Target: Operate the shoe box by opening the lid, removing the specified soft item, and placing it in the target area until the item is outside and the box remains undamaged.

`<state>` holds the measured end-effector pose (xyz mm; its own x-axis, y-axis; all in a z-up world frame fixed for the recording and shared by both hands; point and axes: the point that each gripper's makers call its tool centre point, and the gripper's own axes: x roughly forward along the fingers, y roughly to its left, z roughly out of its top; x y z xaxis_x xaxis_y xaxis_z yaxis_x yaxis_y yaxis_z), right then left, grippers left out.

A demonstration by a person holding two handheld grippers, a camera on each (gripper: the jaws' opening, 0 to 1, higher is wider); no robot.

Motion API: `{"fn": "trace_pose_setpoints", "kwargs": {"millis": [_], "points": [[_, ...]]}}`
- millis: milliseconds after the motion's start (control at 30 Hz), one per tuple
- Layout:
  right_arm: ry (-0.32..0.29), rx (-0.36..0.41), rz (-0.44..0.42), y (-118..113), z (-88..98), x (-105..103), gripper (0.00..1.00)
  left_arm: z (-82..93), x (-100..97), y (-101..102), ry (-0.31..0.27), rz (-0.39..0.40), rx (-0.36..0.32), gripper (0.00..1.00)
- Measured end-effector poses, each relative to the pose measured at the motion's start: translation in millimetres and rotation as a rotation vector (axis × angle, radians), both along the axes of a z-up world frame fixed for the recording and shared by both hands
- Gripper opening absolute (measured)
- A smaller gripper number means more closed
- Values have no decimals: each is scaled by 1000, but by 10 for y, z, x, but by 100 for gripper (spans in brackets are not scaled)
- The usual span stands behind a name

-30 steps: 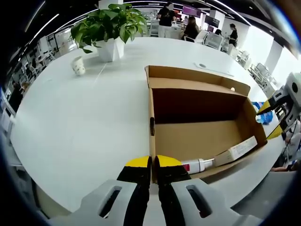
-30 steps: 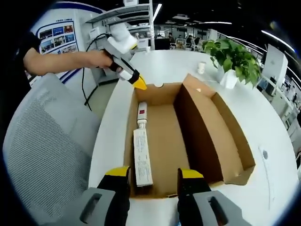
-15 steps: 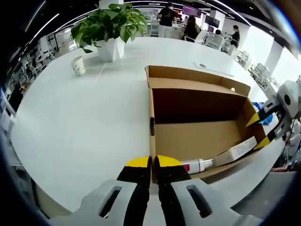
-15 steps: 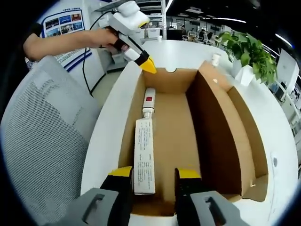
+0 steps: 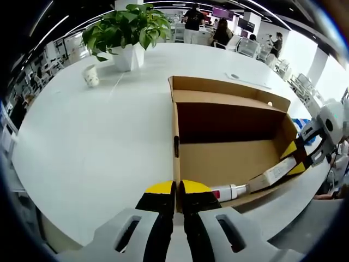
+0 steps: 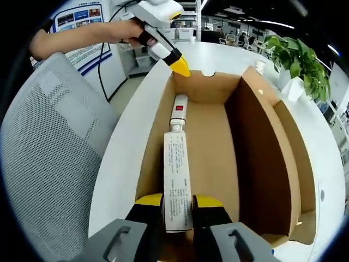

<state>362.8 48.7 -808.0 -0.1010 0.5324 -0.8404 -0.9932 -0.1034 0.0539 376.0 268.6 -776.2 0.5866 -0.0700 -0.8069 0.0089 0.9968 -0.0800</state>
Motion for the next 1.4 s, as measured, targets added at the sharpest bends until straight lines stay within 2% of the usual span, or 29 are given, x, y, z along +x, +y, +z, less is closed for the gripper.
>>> {"fn": "trace_pose_setpoints", "kwargs": {"millis": [167,433,1000,1400], "points": [[-20,14,9,19,29,4,16,-6,8,9,0,0,1,1],[-72,53,14,42,208,72,15,-11,11,10,0,-1,4,1],[-118,167,-18,-18,975,227,15,3,-20,-22,-1,1,15,1],[-161,205,-38,-225,1340,400,14,-8,-14,-12,0,0,19,1]]}}
